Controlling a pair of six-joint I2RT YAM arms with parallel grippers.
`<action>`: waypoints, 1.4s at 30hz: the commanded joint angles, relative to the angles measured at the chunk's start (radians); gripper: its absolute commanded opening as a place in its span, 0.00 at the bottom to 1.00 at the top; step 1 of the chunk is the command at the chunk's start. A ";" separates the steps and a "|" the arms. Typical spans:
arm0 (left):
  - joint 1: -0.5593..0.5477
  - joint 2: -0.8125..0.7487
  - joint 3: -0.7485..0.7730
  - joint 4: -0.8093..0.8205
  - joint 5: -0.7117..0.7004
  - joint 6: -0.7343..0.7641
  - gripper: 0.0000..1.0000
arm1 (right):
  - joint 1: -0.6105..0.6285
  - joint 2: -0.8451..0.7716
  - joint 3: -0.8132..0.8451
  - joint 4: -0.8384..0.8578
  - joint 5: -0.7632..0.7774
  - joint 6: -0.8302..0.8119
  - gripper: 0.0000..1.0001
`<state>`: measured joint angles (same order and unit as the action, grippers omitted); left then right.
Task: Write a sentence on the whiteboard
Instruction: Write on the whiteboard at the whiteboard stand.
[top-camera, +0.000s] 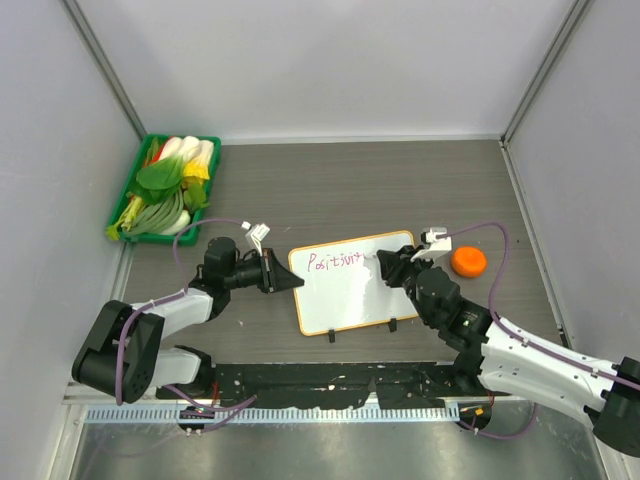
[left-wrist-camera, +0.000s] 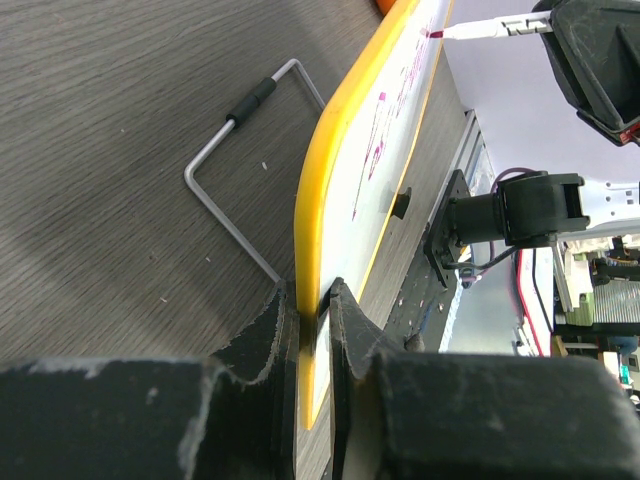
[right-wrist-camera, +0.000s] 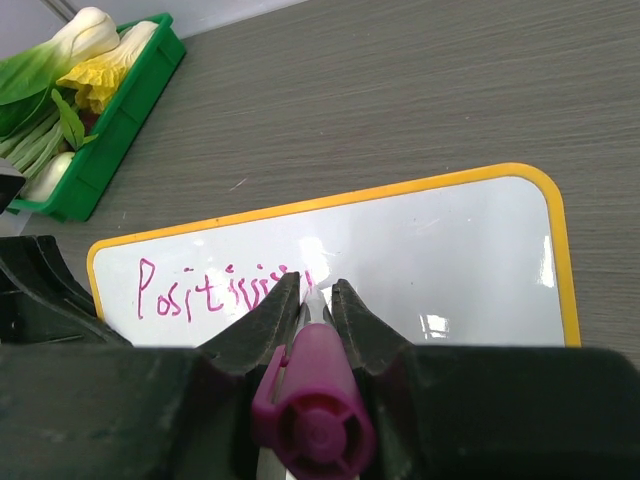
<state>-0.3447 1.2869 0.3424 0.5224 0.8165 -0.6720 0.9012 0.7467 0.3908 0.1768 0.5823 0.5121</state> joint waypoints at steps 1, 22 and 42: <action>0.000 0.020 0.001 -0.067 -0.091 0.069 0.00 | -0.001 -0.036 -0.027 -0.030 0.010 0.040 0.01; -0.002 0.018 0.000 -0.068 -0.089 0.069 0.00 | -0.002 -0.026 0.037 0.055 0.050 -0.027 0.01; 0.000 0.017 0.000 -0.068 -0.089 0.071 0.00 | -0.007 -0.040 -0.012 -0.026 0.033 0.015 0.01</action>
<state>-0.3447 1.2869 0.3424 0.5224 0.8165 -0.6720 0.8970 0.7300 0.3866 0.1741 0.6136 0.5045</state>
